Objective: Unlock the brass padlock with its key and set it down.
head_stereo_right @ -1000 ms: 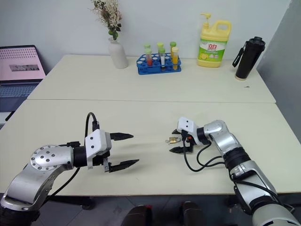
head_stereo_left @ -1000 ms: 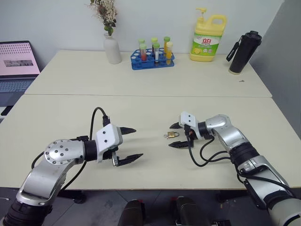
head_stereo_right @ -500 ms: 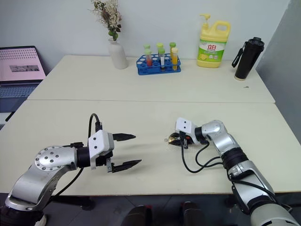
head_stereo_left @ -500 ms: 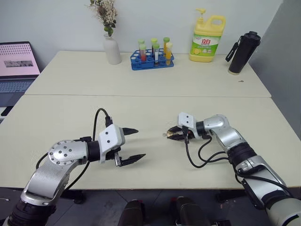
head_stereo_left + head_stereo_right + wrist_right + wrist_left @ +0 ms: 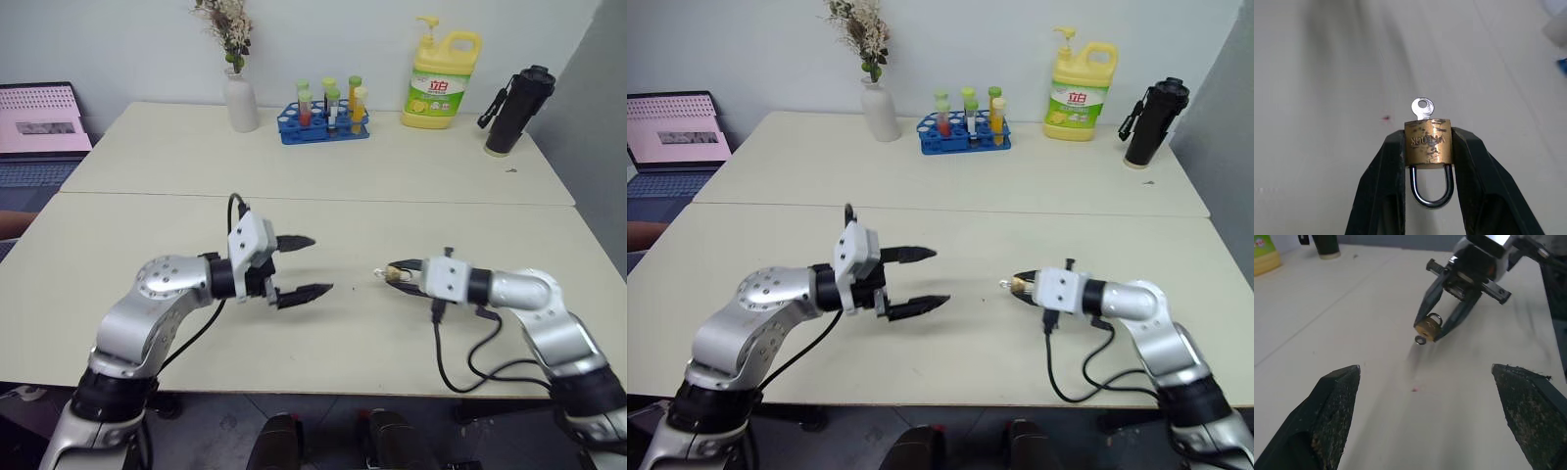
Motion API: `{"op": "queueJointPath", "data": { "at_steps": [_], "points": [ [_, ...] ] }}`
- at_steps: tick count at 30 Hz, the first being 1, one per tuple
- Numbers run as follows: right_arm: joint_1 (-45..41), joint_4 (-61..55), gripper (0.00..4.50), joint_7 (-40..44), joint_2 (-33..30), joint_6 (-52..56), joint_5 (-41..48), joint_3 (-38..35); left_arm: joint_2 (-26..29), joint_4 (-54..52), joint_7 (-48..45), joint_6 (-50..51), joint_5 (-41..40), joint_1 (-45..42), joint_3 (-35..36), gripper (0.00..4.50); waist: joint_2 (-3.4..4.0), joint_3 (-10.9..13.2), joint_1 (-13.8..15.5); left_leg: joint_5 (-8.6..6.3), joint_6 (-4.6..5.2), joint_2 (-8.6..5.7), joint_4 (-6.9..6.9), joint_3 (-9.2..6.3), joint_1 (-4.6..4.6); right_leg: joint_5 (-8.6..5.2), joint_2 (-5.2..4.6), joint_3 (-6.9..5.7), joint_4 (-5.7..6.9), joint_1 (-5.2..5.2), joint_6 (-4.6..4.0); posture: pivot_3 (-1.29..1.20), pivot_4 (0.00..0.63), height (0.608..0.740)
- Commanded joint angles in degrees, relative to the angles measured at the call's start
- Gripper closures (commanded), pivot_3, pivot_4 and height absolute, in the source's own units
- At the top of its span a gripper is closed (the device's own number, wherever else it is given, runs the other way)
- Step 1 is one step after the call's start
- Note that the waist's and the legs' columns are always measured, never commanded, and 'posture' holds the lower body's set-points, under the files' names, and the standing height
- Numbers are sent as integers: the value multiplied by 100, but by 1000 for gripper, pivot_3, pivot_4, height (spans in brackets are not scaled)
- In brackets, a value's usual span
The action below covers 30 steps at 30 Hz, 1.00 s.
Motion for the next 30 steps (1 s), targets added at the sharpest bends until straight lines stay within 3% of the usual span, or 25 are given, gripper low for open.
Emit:
{"op": "queueJointPath", "data": {
  "at_steps": [1,4,7,16,30],
  "points": [
    [371,-564,3572,-1198,-204,-1641,-1169,-389,-197,180,-149,469,-450,-559,-60,0,0,0,-19,0,0,0,2,4,0,0,0,3,-1,0,1,0,150,740],
    [593,-569,3572,-1936,-288,-2488,-2010,-400,-272,462,-460,753,-610,-1042,-238,0,0,0,-109,1,-1,2,1,18,13,1,3,14,2,-1,4,0,150,740],
    [619,-523,3572,-2327,-271,-2622,-2402,-421,-307,708,-734,861,-642,-1405,-417,0,0,0,-99,2,-4,-2,2,14,12,1,13,13,4,-1,4,0,150,740],
    [114,-507,3572,-2701,-245,-2880,-2265,-425,-465,1400,-1248,829,-380,-2019,-834,0,0,0,-76,2,-3,-2,3,11,10,1,10,17,3,-1,2,0,150,740],
    [-169,-305,3572,-2734,-201,-3018,-2220,-230,-905,1749,-927,1244,-349,-2373,-700,0,0,0,-72,2,-3,-1,5,5,6,4,9,23,5,-1,-5,0,150,740]
  ]
}}
